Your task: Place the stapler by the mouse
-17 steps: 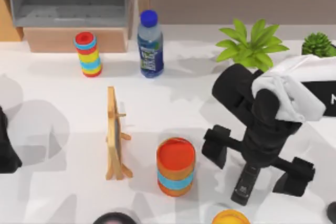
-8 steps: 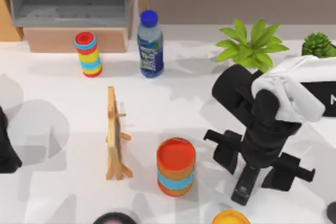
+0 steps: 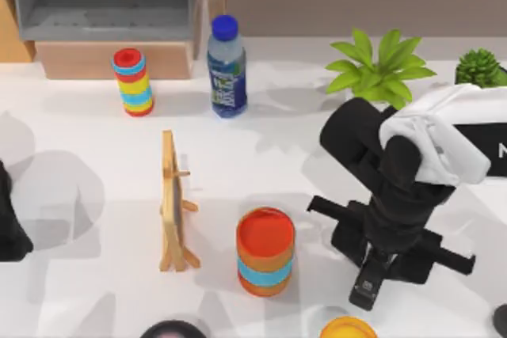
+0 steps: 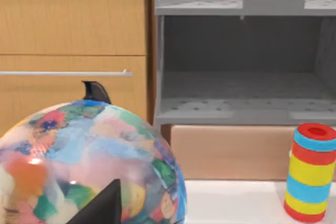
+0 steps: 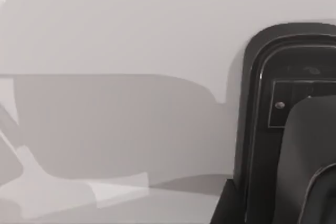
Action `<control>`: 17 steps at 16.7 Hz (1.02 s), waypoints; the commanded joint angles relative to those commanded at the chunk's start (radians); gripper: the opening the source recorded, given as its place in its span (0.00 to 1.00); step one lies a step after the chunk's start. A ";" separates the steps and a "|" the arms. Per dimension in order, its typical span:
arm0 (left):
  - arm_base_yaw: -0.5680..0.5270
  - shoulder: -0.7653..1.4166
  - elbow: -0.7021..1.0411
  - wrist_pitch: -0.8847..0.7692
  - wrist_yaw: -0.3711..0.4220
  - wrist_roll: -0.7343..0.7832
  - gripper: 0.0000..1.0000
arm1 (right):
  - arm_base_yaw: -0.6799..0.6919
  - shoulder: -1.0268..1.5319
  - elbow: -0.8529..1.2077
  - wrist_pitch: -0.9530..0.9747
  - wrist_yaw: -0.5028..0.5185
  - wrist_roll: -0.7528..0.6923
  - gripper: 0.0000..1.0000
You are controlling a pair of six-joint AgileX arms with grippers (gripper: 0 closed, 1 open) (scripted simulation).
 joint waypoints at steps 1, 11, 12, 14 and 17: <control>0.000 0.000 0.000 0.000 0.000 0.000 1.00 | 0.000 0.000 0.000 0.000 0.000 0.000 0.00; 0.000 0.000 0.000 0.000 0.000 0.000 1.00 | -0.011 -0.012 0.015 -0.063 0.001 -0.017 0.00; 0.000 0.000 0.000 0.000 0.000 0.000 1.00 | -0.012 -0.023 0.026 -0.079 0.002 -0.016 0.00; 0.000 0.000 0.000 0.000 0.000 0.000 1.00 | -0.009 -0.047 0.050 -0.104 0.001 -0.008 0.00; 0.000 0.000 0.000 0.000 0.000 0.000 1.00 | -0.002 -0.058 0.061 -0.117 0.000 -0.001 0.00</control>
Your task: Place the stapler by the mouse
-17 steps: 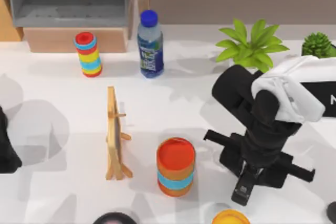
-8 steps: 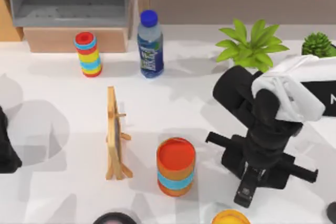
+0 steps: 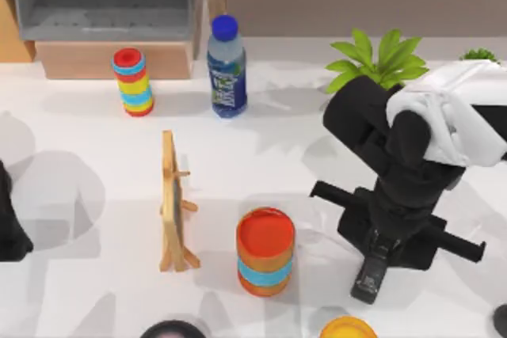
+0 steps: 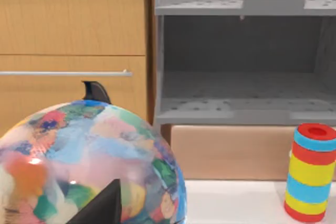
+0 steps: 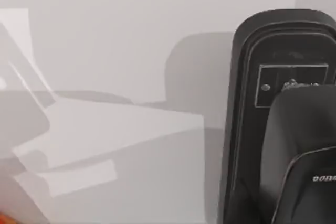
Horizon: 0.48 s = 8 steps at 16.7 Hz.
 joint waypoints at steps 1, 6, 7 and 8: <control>0.000 0.000 0.000 0.000 0.000 0.000 1.00 | 0.000 0.000 0.000 0.000 0.000 0.000 0.00; 0.000 0.000 0.000 0.000 0.000 0.000 1.00 | -0.007 -0.031 0.033 -0.015 -0.005 -0.038 0.00; 0.000 0.000 0.000 0.000 0.000 0.000 1.00 | -0.009 -0.040 0.046 -0.026 -0.007 -0.063 0.00; 0.000 0.000 0.000 0.000 0.000 0.000 1.00 | -0.012 -0.046 0.056 -0.039 -0.008 -0.094 0.00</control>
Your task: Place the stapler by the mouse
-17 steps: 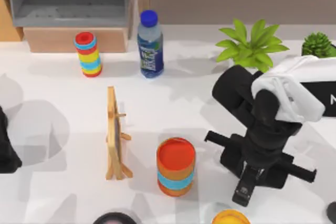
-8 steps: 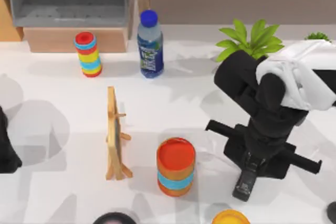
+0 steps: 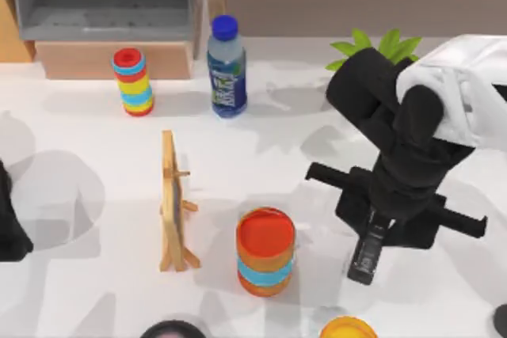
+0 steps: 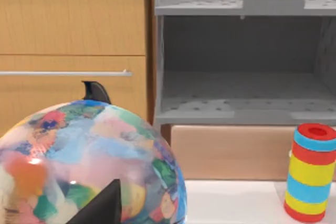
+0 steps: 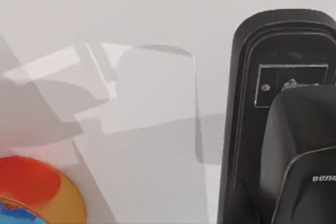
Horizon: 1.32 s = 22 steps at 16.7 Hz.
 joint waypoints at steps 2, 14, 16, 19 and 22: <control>0.000 0.000 0.000 0.000 0.000 0.000 1.00 | -0.007 -0.004 0.018 -0.030 -0.004 -0.073 0.00; 0.000 0.000 0.000 0.000 0.000 0.000 1.00 | -0.175 0.072 0.117 -0.202 -0.012 -0.609 0.00; 0.000 0.000 0.000 0.000 0.000 0.000 1.00 | -0.226 0.089 0.140 -0.218 -0.010 -0.684 0.00; 0.000 0.000 0.000 0.000 0.000 0.000 1.00 | -0.309 0.114 0.174 -0.237 -0.005 -0.779 0.00; 0.000 0.000 0.000 0.000 0.000 0.000 1.00 | -0.394 0.139 0.206 -0.249 0.001 -0.851 0.00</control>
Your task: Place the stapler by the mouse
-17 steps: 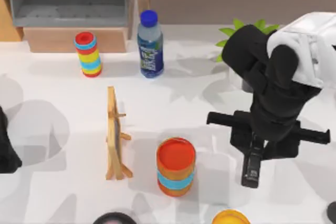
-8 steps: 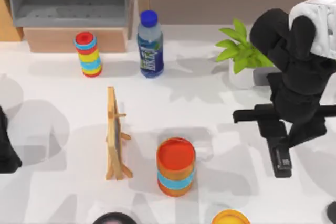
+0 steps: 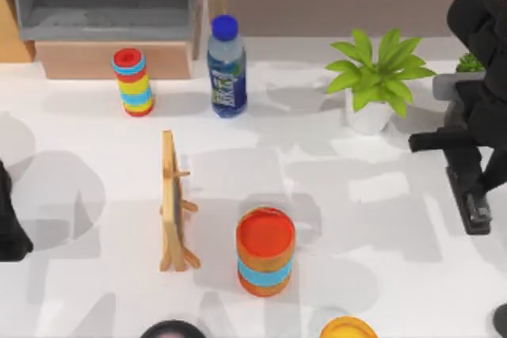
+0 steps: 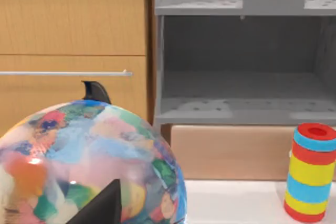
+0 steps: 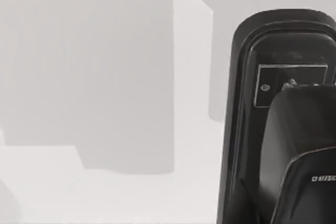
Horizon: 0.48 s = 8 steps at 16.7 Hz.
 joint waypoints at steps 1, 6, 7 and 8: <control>0.000 0.000 0.000 0.000 0.000 0.000 1.00 | -0.027 0.008 0.009 -0.003 0.002 -0.018 0.00; 0.000 0.000 0.000 0.000 0.000 0.000 1.00 | -0.131 0.040 0.042 -0.011 0.014 -0.068 0.00; 0.000 0.000 0.000 0.000 0.000 0.000 1.00 | -0.142 0.044 0.046 -0.012 0.016 -0.071 0.00; 0.000 0.000 0.000 0.000 0.000 0.000 1.00 | -0.148 0.047 0.047 -0.012 0.017 -0.073 0.00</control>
